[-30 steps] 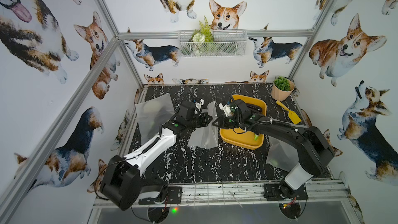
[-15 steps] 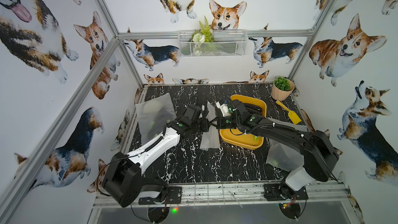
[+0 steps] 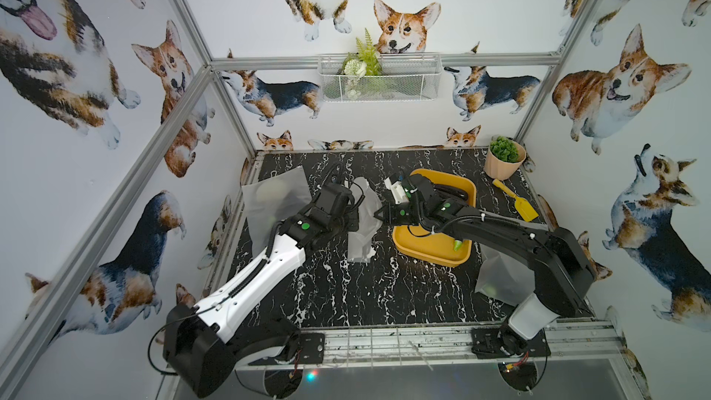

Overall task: Place the eggplant in a zip-top bag and seal the zipper
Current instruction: Open the zipper of the food storage bag at the center of the board.

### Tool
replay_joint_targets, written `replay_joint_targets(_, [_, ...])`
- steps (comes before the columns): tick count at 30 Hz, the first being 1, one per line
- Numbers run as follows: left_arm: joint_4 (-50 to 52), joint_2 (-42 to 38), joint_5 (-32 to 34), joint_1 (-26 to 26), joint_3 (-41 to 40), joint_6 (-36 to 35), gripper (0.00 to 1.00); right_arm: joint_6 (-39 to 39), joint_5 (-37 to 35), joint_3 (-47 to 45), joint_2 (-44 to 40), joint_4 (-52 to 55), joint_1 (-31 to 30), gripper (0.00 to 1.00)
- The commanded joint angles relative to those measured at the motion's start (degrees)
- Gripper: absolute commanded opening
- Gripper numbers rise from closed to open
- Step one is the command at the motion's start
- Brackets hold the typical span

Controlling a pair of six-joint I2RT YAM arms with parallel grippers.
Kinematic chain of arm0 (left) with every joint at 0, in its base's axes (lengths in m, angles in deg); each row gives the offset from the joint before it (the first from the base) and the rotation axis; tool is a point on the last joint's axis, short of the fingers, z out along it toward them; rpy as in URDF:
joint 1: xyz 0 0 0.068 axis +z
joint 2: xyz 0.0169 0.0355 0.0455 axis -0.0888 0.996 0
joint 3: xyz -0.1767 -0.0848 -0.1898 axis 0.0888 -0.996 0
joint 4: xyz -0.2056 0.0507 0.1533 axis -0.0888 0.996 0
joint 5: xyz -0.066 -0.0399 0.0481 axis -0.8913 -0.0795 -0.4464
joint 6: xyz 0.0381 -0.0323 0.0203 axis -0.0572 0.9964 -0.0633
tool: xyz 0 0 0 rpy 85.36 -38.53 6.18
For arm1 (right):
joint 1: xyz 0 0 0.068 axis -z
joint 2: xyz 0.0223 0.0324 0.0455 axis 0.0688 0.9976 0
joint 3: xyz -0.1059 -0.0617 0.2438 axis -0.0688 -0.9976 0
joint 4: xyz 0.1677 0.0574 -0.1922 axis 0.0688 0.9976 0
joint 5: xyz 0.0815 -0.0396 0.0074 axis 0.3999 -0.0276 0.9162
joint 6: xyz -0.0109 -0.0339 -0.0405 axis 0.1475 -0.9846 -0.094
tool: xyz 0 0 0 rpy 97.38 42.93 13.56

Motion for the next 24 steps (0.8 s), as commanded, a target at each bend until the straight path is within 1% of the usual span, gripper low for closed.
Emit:
replay_joint_targets(1, [14.82,-0.61,9.42,-1.8,8.09,-5.32,0.0,0.19,3.91,6.83,4.98,-3.53,-1.79,0.0])
replay_joint_targets(5, [25.79,2.48,17.13,-7.65,17.62,-6.49,0.0,2.52,5.43,11.41,7.91,-6.48,-1.9,0.0])
replay_joint_targets(6, [27.48,3.24,19.05,-9.02,18.92,-6.35,0.0,3.0,5.3,11.69,8.43,-7.04,-1.82,0.0])
replay_joint_targets(7, [30.14,4.47,22.42,-11.55,21.35,-6.14,0.0,3.03,5.3,11.63,8.69,-7.1,-1.76,0.0])
replay_joint_targets(8, [31.19,5.19,24.24,-12.9,22.46,-6.12,0.0,3.07,5.34,11.37,8.89,-7.13,-1.65,0.0])
replay_joint_targets(9, [34.11,7.4,28.89,-17.14,26.44,-5.93,0.0,3.19,5.31,11.09,8.93,-7.21,-1.57,0.0])
replay_joint_targets(11, [35.52,8.92,31.24,-19.7,29.11,-5.32,0.0,4.5,5.72,7.71,9.37,-8.81,-0.98,0.0])
replay_joint_targets(12, [34.7,9.57,29.82,-20.44,30.19,-5.37,0.0,4.77,5.82,6.78,9.33,-9.2,-0.86,0.0])
replay_joint_targets(13, [31.39,9.47,25.12,-19.01,27.97,-5.67,0.0,5.11,5.52,5.1,9.13,-9.58,-0.82,0.0])
replay_joint_targets(14, [28.11,10.13,19.61,-16.28,23.97,-5.09,0.0,5.05,4.99,4.04,9.03,-9.43,-0.85,0.0])
replay_joint_targets(16, [22.71,11.84,14.22,-12.79,16.56,-3.31,0.0,5.35,3.61,0.92,9.16,-9.41,-0.51,0.01])
replay_joint_targets(17, [18.55,13.34,10.44,-10.19,12.16,-1.99,0.0,5.46,3.19,-0.12,9.48,-9.1,-0.33,0.01])
replay_joint_targets(18, [17.37,14.1,9.23,-9.37,10.93,-1.55,0.0,5.63,2.15,-1.61,10.05,-8.42,0.27,0.01])
replay_joint_targets(21, [12.94,16.67,7.03,-7.8,8.09,-0.37,0.0,5.34,0.36,-4.91,10.48,-6.94,1.24,0.06])
replay_joint_targets(22, [12.15,17.14,6.18,-7.45,7.78,-0.32,0.0,5.29,-0.07,-5.42,10.24,-7.04,1.3,0.08])
replay_joint_targets(23, [10.42,18.12,5.43,-7.04,7.28,-0.31,0.0,5.3,-0.47,-6.37,9.8,-7.09,1.46,0.14])
replay_joint_targets(24, [9.55,18.74,5.0,-6.92,7.09,-0.33,0.0,5.3,-0.51,-6.9,9.44,-7.36,1.58,0.18])
